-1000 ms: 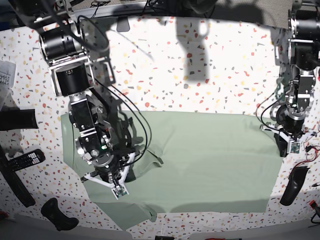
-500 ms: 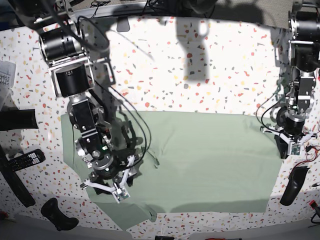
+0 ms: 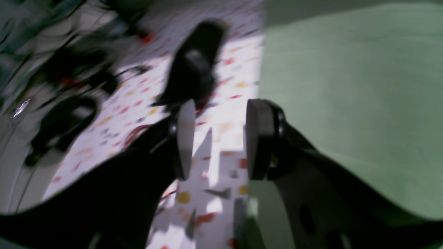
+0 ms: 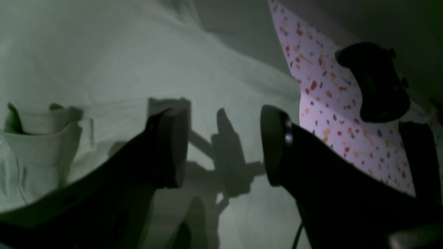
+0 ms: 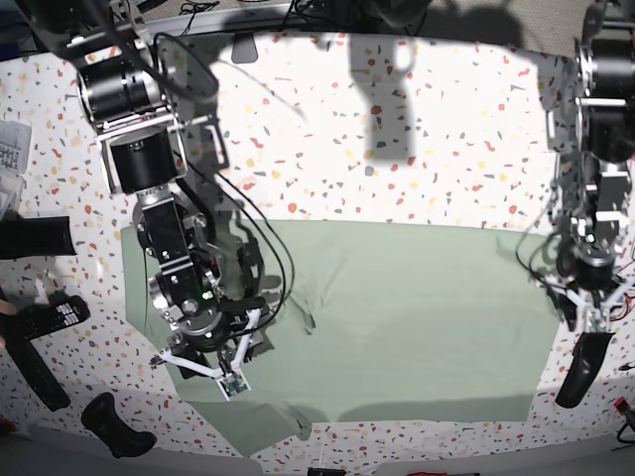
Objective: Fold the T-shirt properly
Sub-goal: 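Drag the gathered shirt fabric with the right gripper toward the hem, then grasp the shirt's shoulder corners with both grippers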
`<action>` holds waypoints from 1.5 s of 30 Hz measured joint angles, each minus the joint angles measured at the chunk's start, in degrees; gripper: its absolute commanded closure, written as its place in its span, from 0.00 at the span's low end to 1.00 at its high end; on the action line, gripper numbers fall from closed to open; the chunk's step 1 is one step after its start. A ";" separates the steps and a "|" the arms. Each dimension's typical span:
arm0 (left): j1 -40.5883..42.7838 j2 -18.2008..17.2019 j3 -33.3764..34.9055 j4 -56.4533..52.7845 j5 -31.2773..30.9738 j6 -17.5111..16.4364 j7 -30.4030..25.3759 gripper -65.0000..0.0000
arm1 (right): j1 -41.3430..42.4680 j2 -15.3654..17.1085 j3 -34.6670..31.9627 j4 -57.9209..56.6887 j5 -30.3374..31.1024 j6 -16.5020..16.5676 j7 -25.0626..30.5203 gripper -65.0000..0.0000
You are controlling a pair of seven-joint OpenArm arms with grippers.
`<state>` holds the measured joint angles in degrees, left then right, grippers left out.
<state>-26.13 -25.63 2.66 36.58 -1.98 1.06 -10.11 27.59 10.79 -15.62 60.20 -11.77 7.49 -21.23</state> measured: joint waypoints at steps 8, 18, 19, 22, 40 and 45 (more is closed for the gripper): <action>-6.16 0.04 0.00 0.09 -7.87 -4.72 18.91 0.66 | 0.00 0.11 0.00 -0.02 0.31 -0.02 -3.72 0.50; -0.52 -2.82 0.02 14.21 -19.02 -15.93 19.43 0.66 | -1.36 3.54 7.89 0.00 14.78 0.50 -5.97 0.50; -0.26 -2.64 0.02 14.05 -19.02 -15.96 20.41 0.66 | -1.99 3.67 9.49 0.00 15.08 1.75 -6.38 0.50; 2.16 -2.34 0.02 13.44 -21.59 -15.96 20.76 0.66 | -4.31 3.48 13.31 0.00 15.41 6.36 -6.80 0.50; 4.79 3.87 -0.22 6.91 -21.75 -13.14 28.09 0.66 | -15.61 1.62 16.48 0.74 17.31 10.99 -4.33 0.50; 5.81 2.82 -0.22 7.06 -22.69 -13.77 27.87 0.66 | -18.97 1.77 16.48 4.02 17.40 10.99 -2.67 0.50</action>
<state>-20.32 -22.81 2.44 43.64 -24.67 -12.71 17.76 8.62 12.56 0.86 64.23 5.63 18.48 -23.90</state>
